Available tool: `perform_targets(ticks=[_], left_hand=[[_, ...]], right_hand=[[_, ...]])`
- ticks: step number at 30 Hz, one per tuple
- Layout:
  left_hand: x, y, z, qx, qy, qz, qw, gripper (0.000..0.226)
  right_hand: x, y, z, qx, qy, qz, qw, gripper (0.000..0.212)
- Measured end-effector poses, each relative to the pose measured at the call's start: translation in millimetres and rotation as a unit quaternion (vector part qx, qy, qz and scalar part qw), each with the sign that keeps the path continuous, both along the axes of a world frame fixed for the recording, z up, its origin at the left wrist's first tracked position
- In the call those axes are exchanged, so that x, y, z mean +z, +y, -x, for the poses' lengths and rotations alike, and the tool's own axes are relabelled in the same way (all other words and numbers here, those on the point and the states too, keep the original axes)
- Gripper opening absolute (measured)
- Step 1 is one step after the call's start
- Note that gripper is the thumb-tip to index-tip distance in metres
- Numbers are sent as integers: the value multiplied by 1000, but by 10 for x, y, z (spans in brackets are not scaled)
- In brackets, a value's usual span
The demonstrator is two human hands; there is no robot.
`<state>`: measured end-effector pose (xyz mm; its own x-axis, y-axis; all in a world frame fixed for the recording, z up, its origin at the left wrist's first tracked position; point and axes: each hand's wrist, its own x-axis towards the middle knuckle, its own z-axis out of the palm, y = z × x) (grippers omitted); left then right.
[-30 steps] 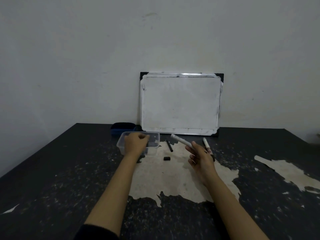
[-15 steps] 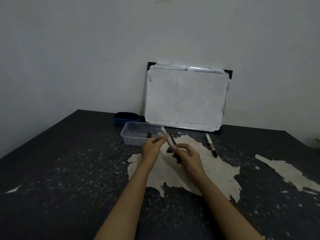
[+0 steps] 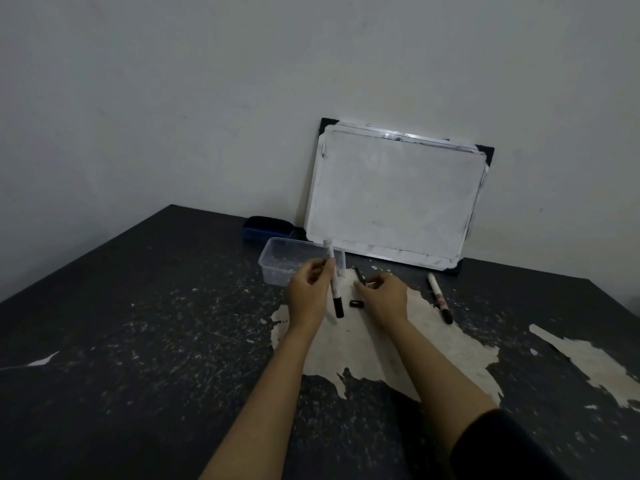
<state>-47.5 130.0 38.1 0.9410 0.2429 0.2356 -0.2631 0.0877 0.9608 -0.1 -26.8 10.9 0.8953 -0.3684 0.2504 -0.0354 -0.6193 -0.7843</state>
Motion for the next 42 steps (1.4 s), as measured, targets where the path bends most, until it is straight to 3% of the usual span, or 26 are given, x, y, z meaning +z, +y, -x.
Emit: perform_targets(ticks=[3, 7, 15, 19, 31, 38, 42], left_hand=[[0, 0, -12, 30, -38, -85, 995, 21], [-44, 8, -35, 56, -90, -188, 976, 23], [-188, -7, -81, 85, -108, -287, 948, 30], [-226, 3, -78, 78, -104, -305, 943, 28], [-229, 31, -54, 54, -108, -391, 913, 24], [-225, -21, -23, 8, -107, -365, 925, 29], [-236, -24, -37, -6, -95, -336, 937, 29]], right_hand=[[-23, 6, -3, -8, 8, 13, 1000, 15], [22, -42, 166, -20, -50, -71, 996, 5], [61, -204, 479, 59, -158, -70, 983, 11], [59, -248, 504, 65, -163, -75, 982, 13], [132, -390, 567, 100, -181, 58, 977, 17], [199, -219, 638, 129, -224, 37, 965, 18], [236, -92, 701, 152, -216, -52, 963, 23]])
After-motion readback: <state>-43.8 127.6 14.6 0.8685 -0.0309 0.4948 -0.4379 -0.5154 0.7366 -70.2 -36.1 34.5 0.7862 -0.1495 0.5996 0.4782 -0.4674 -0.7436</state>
